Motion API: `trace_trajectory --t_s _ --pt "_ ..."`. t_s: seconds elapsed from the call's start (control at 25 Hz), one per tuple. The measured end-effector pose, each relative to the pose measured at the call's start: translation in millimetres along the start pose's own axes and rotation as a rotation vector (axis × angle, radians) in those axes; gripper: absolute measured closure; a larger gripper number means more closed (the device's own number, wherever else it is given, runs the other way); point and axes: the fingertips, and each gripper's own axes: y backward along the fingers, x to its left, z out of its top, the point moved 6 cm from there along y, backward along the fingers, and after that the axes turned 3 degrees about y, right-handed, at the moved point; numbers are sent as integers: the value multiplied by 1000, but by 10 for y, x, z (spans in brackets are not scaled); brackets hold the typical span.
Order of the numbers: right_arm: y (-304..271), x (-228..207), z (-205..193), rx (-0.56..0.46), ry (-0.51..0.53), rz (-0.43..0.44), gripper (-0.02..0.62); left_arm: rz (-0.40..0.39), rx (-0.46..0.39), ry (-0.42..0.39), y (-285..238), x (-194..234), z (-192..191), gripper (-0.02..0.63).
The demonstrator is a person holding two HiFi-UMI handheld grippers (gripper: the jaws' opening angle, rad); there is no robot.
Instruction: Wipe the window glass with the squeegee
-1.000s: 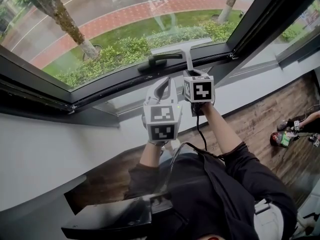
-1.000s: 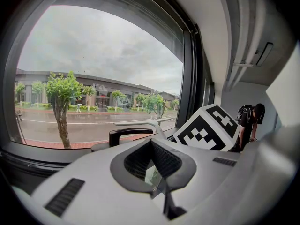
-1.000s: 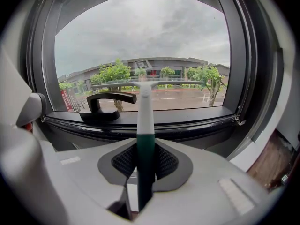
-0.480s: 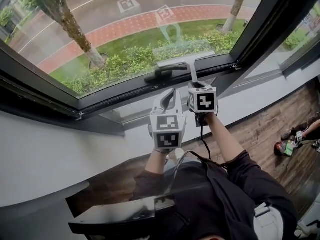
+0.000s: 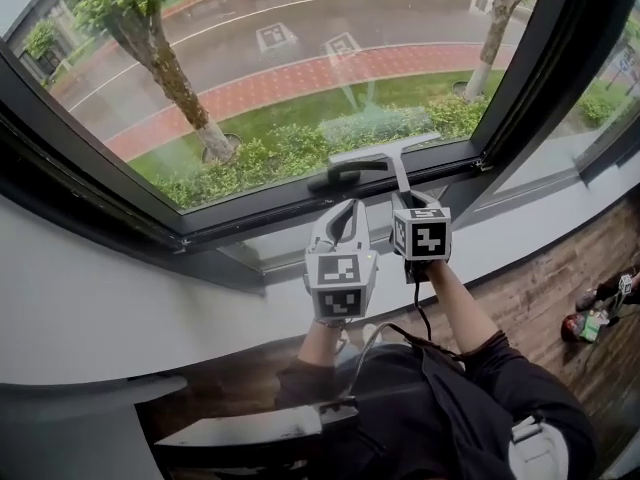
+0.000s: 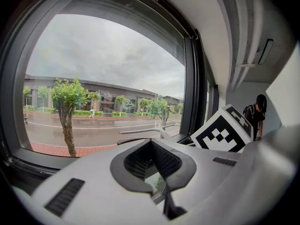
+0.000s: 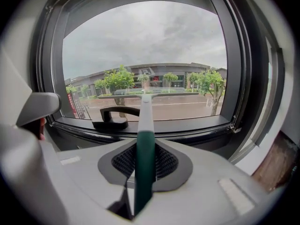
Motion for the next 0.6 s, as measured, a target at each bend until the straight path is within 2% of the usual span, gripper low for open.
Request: trace_trajectory --t_s 0.24,0.6 --pt "342 167 297 -117 18 58 529 60 -79 -14 253 18 256 606" --pt "1058 514 1069 -404 107 150 529 195 -200 -20 720 67 632 606"
